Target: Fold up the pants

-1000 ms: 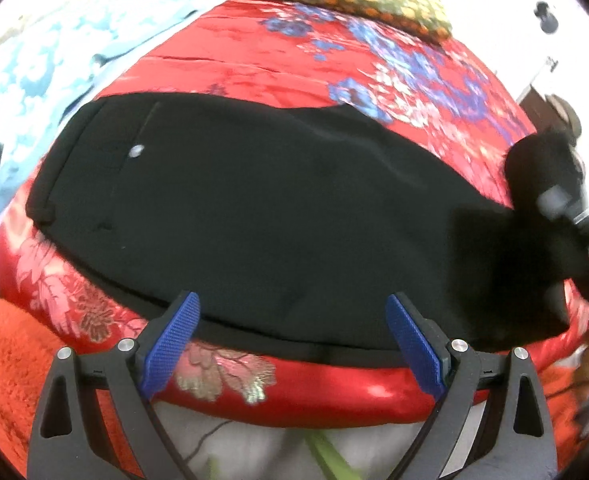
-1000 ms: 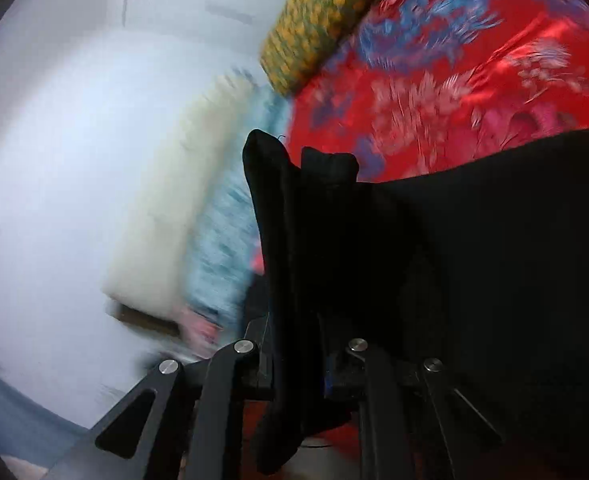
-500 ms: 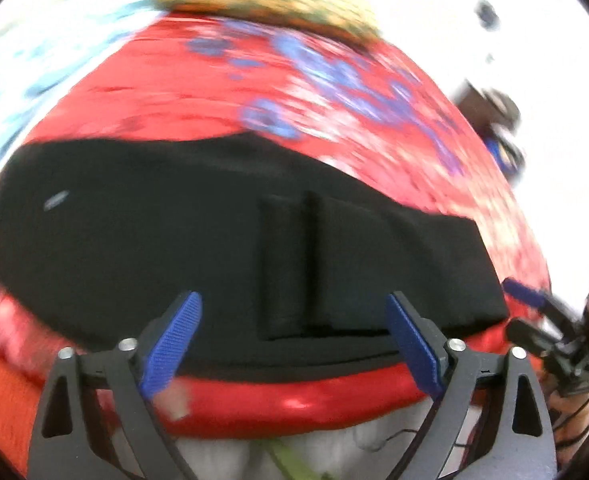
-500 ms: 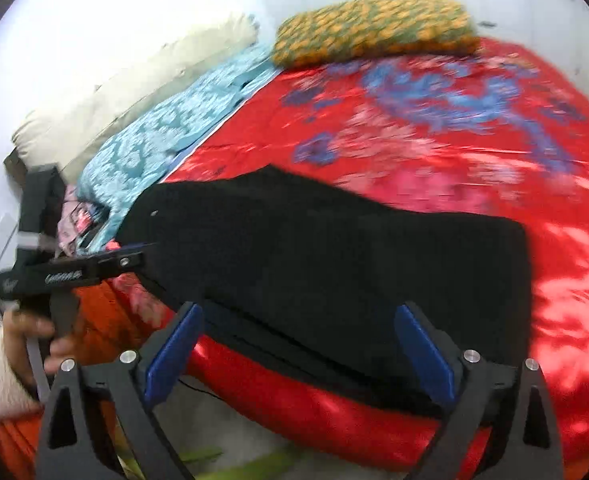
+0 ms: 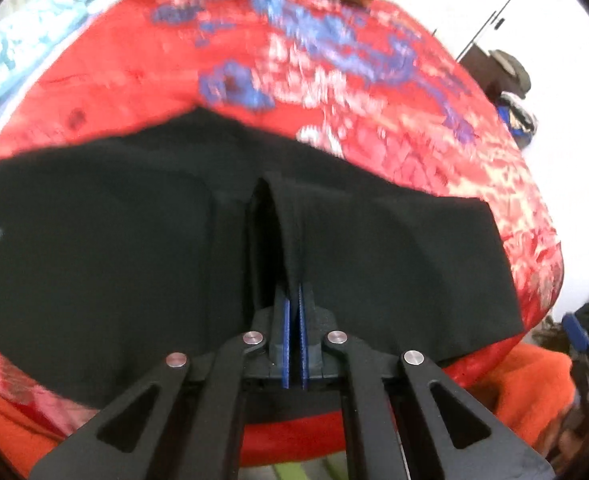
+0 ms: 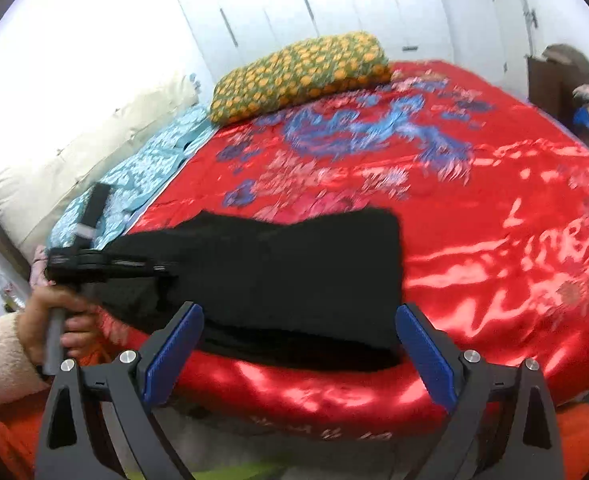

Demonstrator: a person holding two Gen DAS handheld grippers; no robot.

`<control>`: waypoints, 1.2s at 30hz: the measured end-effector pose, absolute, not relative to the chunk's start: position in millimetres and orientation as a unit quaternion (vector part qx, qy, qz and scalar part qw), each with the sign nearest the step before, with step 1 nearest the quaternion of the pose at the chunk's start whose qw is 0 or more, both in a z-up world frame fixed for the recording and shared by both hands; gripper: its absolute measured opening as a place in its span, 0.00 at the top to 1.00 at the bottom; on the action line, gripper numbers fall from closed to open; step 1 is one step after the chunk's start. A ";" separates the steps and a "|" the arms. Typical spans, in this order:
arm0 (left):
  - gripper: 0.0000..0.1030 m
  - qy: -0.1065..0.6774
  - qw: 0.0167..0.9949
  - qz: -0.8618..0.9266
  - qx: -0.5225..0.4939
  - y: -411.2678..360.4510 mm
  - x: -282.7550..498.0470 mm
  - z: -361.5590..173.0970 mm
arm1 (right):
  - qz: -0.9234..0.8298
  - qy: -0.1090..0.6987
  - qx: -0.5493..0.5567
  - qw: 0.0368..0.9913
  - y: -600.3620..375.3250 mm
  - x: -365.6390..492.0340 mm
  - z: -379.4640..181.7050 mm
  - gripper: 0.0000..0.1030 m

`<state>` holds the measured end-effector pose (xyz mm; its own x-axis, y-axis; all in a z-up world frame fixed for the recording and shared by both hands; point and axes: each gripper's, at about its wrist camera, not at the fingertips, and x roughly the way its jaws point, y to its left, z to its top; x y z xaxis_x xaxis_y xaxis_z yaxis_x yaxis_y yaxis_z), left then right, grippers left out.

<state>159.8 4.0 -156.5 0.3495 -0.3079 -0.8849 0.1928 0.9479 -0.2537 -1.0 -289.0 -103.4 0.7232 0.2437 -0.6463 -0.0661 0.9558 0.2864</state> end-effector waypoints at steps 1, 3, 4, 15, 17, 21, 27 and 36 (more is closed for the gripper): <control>0.98 0.545 0.824 -0.147 -0.042 9.7 159.6 -153.9 | 0.078 0.359 0.121 0.922 -291.8 0.0 -103.2 0.06; 0.98 0.549 0.826 -0.129 -0.031 18.0 163.5 -160.7 | 0.069 0.364 0.124 0.920 -296.1 4.6 -107.8 0.06; 0.98 0.555 0.821 -0.126 -0.029 19.5 166.2 -166.5 | 0.067 0.369 0.129 0.918 -298.3 6.1 -111.6 0.06; 0.40 0.542 0.826 -0.105 -0.112 65.2 177.4 -152.5 | 0.049 0.379 0.135 0.914 -305.8 5.8 -120.5 0.06; 0.39 0.560 0.812 -0.118 -0.115 62.1 181.5 -159.8 | 0.038 0.385 0.147 0.910 -312.6 7.0 -125.0 0.06; 0.37 0.603 0.788 -0.116 -0.045 28.7 183.2 -191.3 | 0.022 0.393 0.163 0.905 -321.3 9.7 -129.8 0.06; 0.83 0.594 0.798 -0.101 -0.009 8.7 172.2 -197.4 | -0.024 0.405 0.138 0.903 -327.7 8.5 -132.1 0.06; 0.75 0.585 0.804 -0.107 0.024 7.5 168.5 -196.1 | -0.067 0.507 0.017 0.859 -313.6 64.6 -180.3 0.06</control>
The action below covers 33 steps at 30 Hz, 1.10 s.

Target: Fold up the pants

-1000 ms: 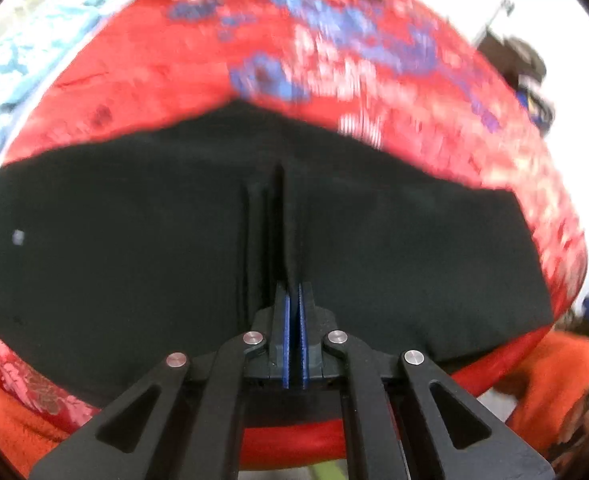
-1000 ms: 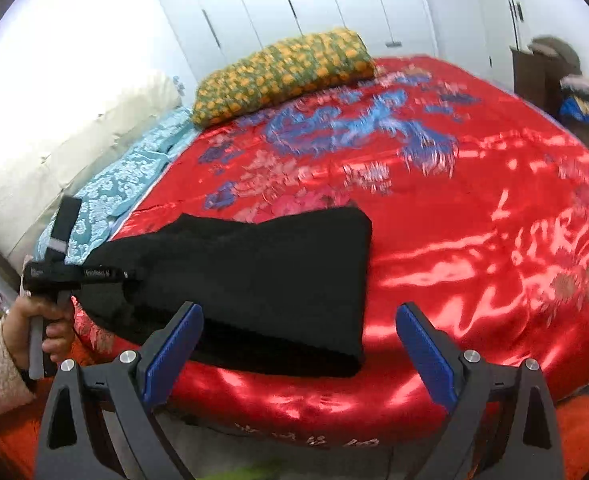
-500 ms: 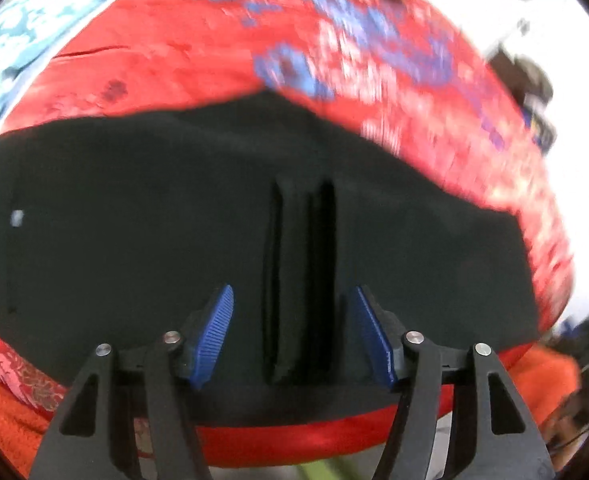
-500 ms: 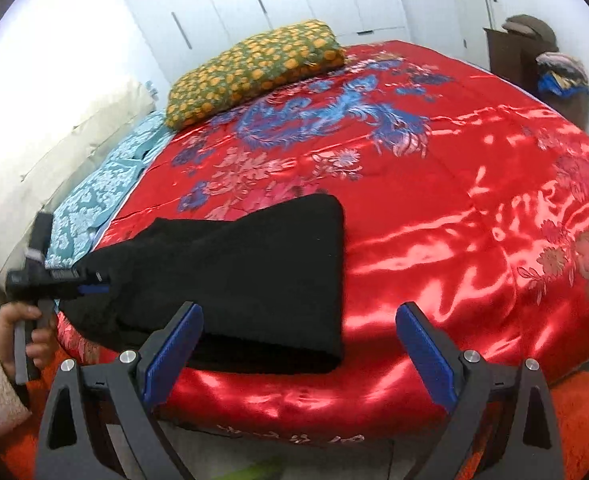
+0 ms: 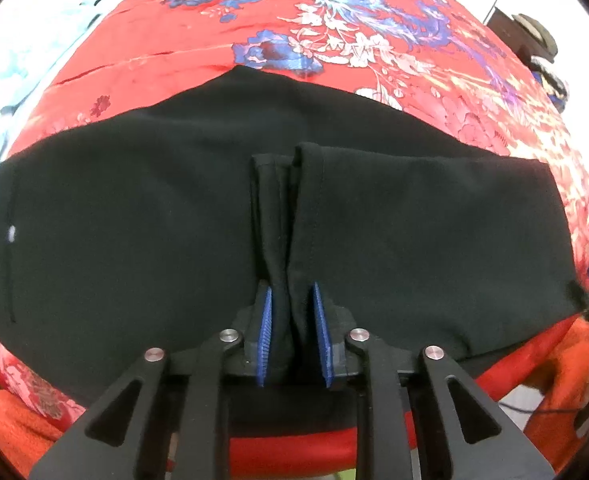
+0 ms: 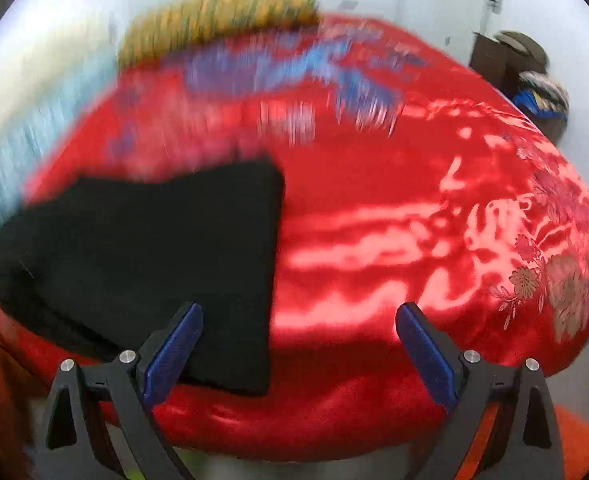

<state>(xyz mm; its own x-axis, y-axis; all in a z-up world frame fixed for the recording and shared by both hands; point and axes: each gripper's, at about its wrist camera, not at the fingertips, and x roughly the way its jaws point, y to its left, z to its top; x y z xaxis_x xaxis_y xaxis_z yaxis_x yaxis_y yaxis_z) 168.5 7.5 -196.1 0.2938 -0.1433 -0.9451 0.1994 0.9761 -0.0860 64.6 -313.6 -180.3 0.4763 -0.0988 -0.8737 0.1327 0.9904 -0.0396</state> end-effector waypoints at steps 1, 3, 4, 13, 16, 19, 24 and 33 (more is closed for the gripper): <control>0.72 0.586 0.803 -0.105 0.026 8.8 169.0 -196.9 | -0.069 0.526 0.002 0.848 -310.8 65.3 -192.3 0.06; 0.54 0.589 0.802 -0.101 0.017 17.6 170.2 -196.3 | -0.068 0.517 0.026 0.853 -315.2 56.9 -194.2 0.06; 0.50 0.590 0.802 -0.098 0.004 24.3 170.3 -194.1 | -0.070 0.517 0.034 0.852 -318.5 55.4 -189.7 0.06; 0.15 0.497 0.864 -0.067 -0.039 41.6 152.7 -132.2 | -0.066 0.393 0.032 0.916 -314.3 30.4 -128.1 0.05; 0.06 0.466 0.880 -0.093 -0.023 20.6 140.8 -123.7 | -0.040 0.400 0.031 0.915 -299.3 43.0 -126.3 0.05; 0.06 0.478 0.870 -0.121 0.023 -7.9 131.1 -140.9 | -0.012 0.421 0.030 0.906 -277.5 52.8 -132.9 0.05; 0.06 0.505 0.849 -0.133 0.077 -29.3 119.5 -182.2 | 0.015 0.437 0.010 0.899 -245.3 61.9 -141.4 0.05; 0.00 0.537 0.830 -0.135 0.068 -24.7 131.7 -206.7 | 0.021 0.487 -0.041 0.872 -220.1 86.2 -190.8 0.02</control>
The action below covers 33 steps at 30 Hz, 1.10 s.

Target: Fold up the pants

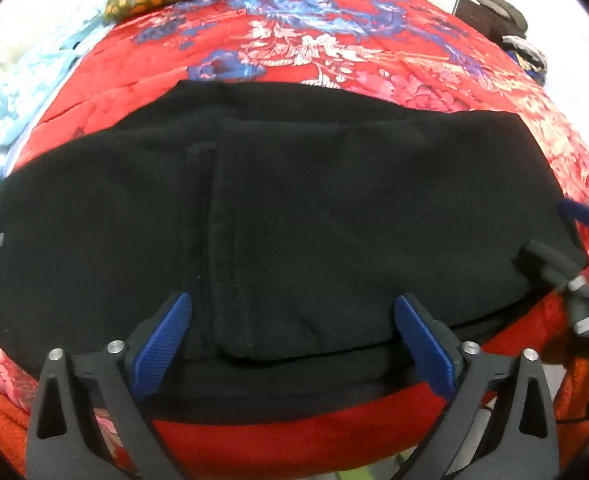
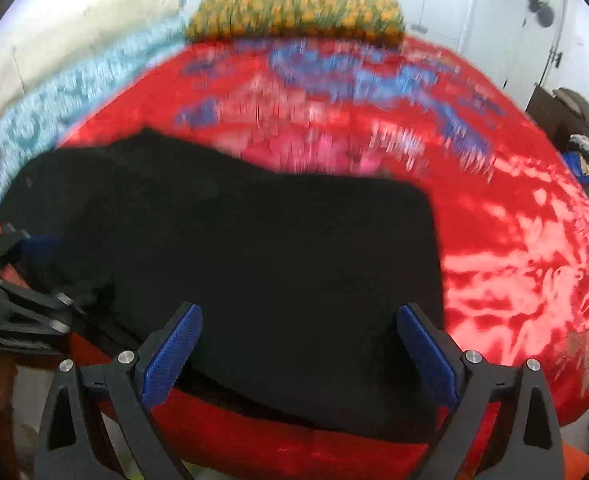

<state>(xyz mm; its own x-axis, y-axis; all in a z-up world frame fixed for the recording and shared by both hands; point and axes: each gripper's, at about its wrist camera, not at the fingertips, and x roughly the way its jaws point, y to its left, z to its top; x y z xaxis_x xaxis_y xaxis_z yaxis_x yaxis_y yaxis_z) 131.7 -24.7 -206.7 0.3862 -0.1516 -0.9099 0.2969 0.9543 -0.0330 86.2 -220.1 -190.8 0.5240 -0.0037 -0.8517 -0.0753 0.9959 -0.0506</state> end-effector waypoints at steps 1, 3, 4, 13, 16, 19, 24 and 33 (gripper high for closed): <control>0.00 0.539 0.828 -0.141 0.063 -23.5 133.0 -209.1 | 0.020 0.503 -0.049 0.863 -219.5 89.1 -202.8 0.00; 0.00 0.536 0.829 -0.148 0.056 -21.3 132.8 -211.2 | 0.024 0.492 -0.038 0.870 -224.2 88.9 -209.5 0.00; 0.00 0.536 0.829 -0.152 0.053 -19.9 133.6 -212.1 | 0.025 0.493 -0.030 0.869 -226.3 90.3 -210.9 0.00; 0.00 0.533 0.828 -0.167 0.045 -14.9 133.1 -215.7 | 0.015 0.501 -0.030 0.865 -225.2 94.7 -212.2 0.00; 0.00 0.533 0.828 -0.170 0.046 -14.7 132.7 -215.6 | 0.016 0.492 -0.035 0.869 -223.5 94.2 -210.7 0.00; 0.00 0.530 0.829 -0.173 0.044 -13.4 132.2 -215.5 | 0.018 0.496 -0.029 0.867 -225.3 97.4 -205.8 0.00; 0.00 0.527 0.830 -0.180 0.032 -7.5 131.9 -213.7 | -0.022 0.456 0.019 0.890 -235.2 88.1 -172.7 0.00; 0.01 0.491 0.853 -0.176 0.006 2.6 126.3 -182.0 | -0.042 0.390 -0.031 0.919 -221.1 53.1 -133.8 0.00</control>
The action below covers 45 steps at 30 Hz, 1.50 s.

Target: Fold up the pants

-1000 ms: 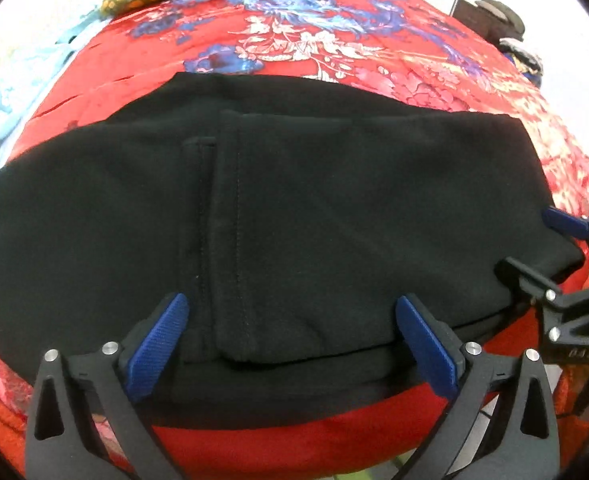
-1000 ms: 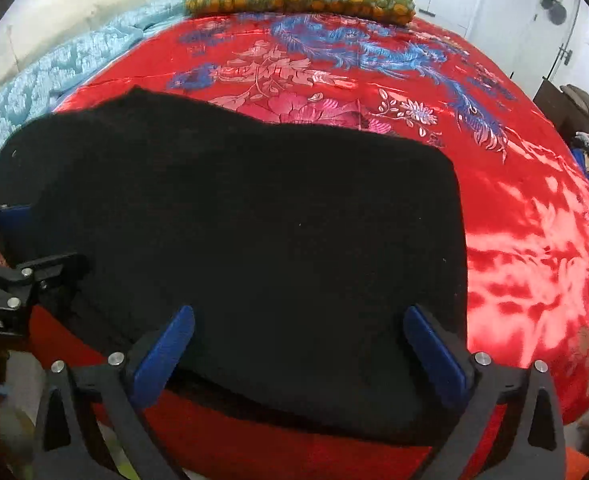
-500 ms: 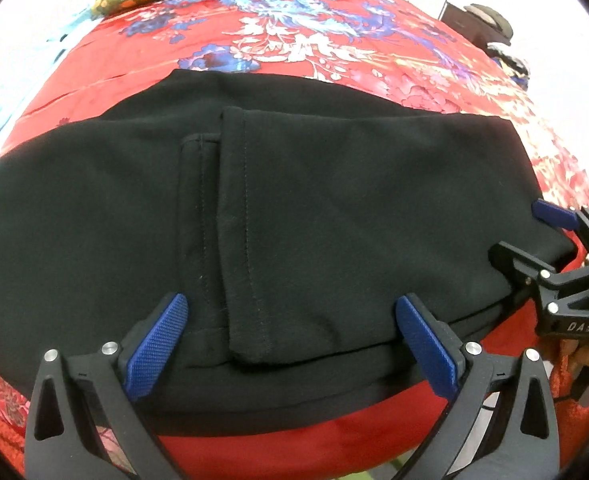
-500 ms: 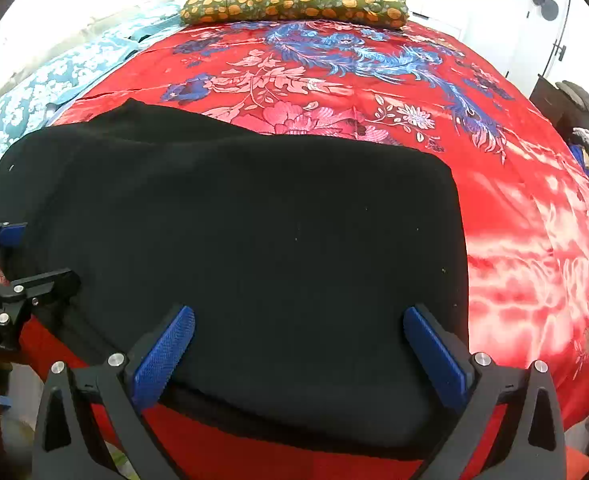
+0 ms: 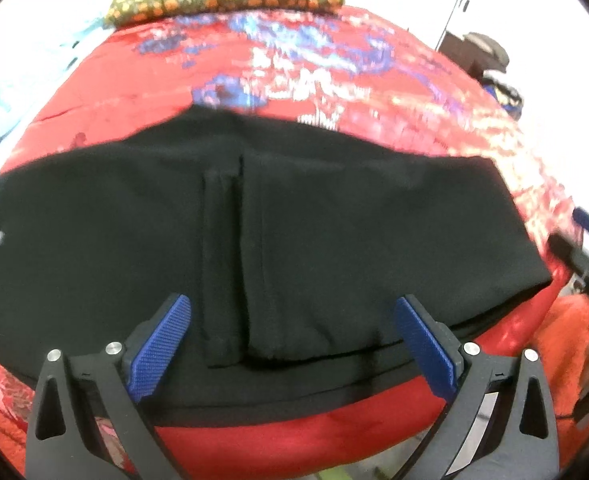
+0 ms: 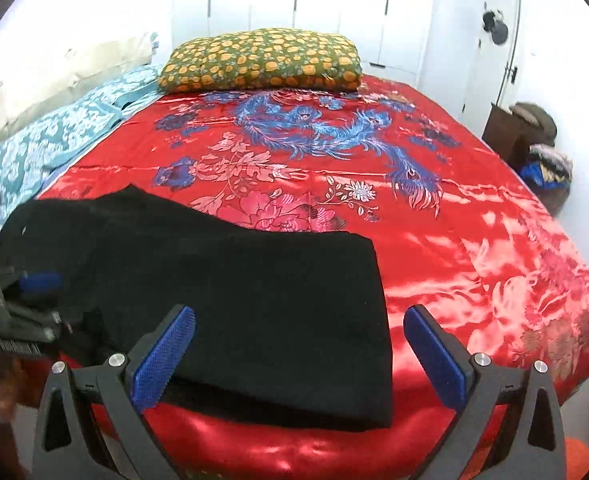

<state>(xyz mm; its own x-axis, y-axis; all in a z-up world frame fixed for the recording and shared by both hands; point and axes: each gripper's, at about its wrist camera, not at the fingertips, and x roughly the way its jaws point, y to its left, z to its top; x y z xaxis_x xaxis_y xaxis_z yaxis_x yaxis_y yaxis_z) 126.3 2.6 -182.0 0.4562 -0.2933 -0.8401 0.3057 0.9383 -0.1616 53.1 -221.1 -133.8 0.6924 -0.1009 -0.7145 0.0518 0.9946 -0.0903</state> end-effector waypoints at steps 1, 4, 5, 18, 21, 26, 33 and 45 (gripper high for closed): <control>0.01 0.486 0.856 -0.175 0.004 4.2 125.6 -179.2 | -0.040 0.392 -0.037 0.918 -218.2 51.2 -135.6 0.00; 0.01 0.472 0.866 -0.168 0.002 10.0 122.4 -169.5 | -0.034 0.407 -0.041 0.912 -214.1 49.6 -144.1 0.00; 0.01 0.469 0.867 -0.166 0.001 12.0 121.7 -167.7 | -0.033 0.408 -0.042 0.911 -212.9 49.6 -146.1 0.00; 0.01 0.472 0.872 -0.128 -0.014 31.1 123.2 -166.6 | -0.019 0.397 -0.047 0.917 -208.0 40.8 -145.4 0.00; 0.01 0.472 0.873 -0.124 -0.012 31.2 122.5 -166.9 | -0.022 0.396 -0.043 0.917 -211.6 38.6 -145.5 0.00; 0.01 0.472 0.874 -0.119 -0.010 32.5 123.0 -167.5 | -0.024 0.395 -0.035 0.918 -217.0 37.1 -145.0 0.00; 0.01 0.473 0.874 -0.104 -0.030 48.9 128.6 -164.8 | -0.021 0.395 -0.035 0.918 -217.9 37.6 -145.5 0.00; 0.02 0.424 0.874 0.008 -0.238 251.0 169.7 -109.7 | -0.004 0.386 -0.022 0.922 -217.0 42.5 -143.6 0.00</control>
<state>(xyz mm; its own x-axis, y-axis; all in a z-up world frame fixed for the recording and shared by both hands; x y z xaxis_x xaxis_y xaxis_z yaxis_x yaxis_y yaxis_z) 169.7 251.0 -109.7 0.6403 -0.1874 -0.7449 -0.2156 0.8869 -0.4085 42.5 -217.0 -143.6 0.7015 -0.0251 -0.7123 -0.0091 0.9990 -0.0442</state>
